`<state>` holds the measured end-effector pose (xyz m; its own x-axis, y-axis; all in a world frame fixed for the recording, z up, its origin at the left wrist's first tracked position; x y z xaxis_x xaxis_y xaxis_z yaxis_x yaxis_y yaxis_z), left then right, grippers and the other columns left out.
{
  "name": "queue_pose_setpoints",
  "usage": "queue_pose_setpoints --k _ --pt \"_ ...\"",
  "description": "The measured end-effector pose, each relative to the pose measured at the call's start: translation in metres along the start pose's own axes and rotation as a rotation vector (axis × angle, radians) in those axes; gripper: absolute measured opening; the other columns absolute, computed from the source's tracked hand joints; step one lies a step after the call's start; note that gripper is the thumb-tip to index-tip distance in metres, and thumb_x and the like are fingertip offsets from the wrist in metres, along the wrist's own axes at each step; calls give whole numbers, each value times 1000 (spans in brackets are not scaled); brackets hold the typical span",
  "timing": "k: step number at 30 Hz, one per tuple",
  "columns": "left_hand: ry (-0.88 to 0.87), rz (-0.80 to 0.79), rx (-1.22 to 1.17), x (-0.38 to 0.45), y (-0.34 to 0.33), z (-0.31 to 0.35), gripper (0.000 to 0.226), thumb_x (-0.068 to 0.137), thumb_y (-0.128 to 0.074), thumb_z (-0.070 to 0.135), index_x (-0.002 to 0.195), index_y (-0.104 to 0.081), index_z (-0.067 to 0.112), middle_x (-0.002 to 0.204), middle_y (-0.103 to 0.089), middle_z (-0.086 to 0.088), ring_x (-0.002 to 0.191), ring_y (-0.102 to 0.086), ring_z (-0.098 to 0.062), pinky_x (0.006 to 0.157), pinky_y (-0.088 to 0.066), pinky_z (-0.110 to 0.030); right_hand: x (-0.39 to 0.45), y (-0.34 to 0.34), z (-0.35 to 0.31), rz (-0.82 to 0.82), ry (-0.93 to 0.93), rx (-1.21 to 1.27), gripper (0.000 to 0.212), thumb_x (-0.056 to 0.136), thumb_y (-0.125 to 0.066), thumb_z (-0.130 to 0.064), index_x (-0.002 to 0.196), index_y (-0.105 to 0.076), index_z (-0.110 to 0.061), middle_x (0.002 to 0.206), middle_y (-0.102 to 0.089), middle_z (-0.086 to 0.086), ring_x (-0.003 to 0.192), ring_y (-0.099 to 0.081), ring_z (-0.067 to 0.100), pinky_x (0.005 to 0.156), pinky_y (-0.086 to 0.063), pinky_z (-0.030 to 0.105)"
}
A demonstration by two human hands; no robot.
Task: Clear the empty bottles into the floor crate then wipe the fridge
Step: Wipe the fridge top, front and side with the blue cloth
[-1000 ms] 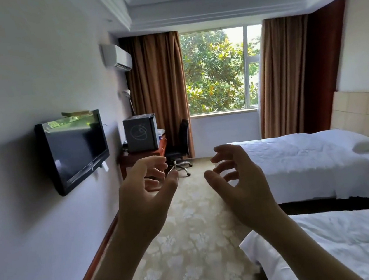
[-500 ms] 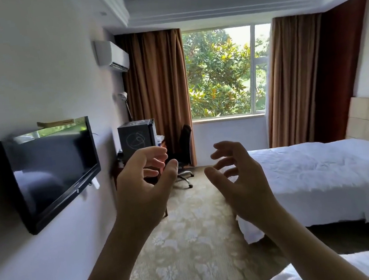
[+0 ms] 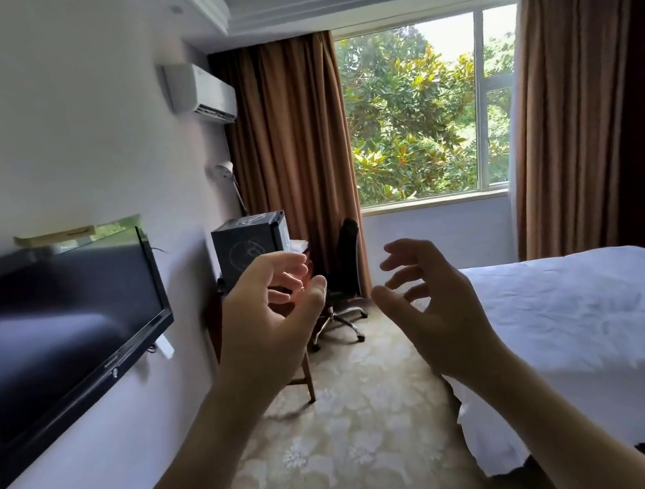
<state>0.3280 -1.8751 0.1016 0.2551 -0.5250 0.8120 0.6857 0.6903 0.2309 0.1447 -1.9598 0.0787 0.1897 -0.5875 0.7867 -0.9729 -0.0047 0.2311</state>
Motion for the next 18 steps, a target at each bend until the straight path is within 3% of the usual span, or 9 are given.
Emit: queue_pose_setpoints --k 3,8,18 --pt "-5 19 0 51 -45 -36 21 82 -67 35 102 -65 30 93 -69 12 88 -68 -9 74 -57 -26 54 -3 55 3 8 32 46 76 -62 -52 116 -53 -30 103 -65 -10 88 -66 9 68 -57 28" --pt "2 55 34 113 -94 -94 19 80 -62 45 99 -61 42 91 -68 17 90 -67 -8 77 -56 -26 130 -25 128 -47 32 36 41 78 -63 -47 114 -51 -33 102 -64 -13 88 -66 8 69 -58 28" --pt "37 86 52 208 -169 -254 23 78 -60 49 100 -60 42 92 -69 11 90 -67 -10 79 -56 -30 238 -103 290 -70 16 61 37 78 -63 -47 112 -49 -36 102 -64 -13 87 -65 7 68 -57 23"
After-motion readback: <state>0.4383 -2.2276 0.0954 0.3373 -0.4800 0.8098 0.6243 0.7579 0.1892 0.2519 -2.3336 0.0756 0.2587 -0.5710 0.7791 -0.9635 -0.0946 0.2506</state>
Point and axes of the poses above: each hand's wrist, its own x-axis towards the middle knuckle, its own y-axis out of the back of the hand, z = x × y, the point moved 10 cm from there along x, towards the middle knuckle
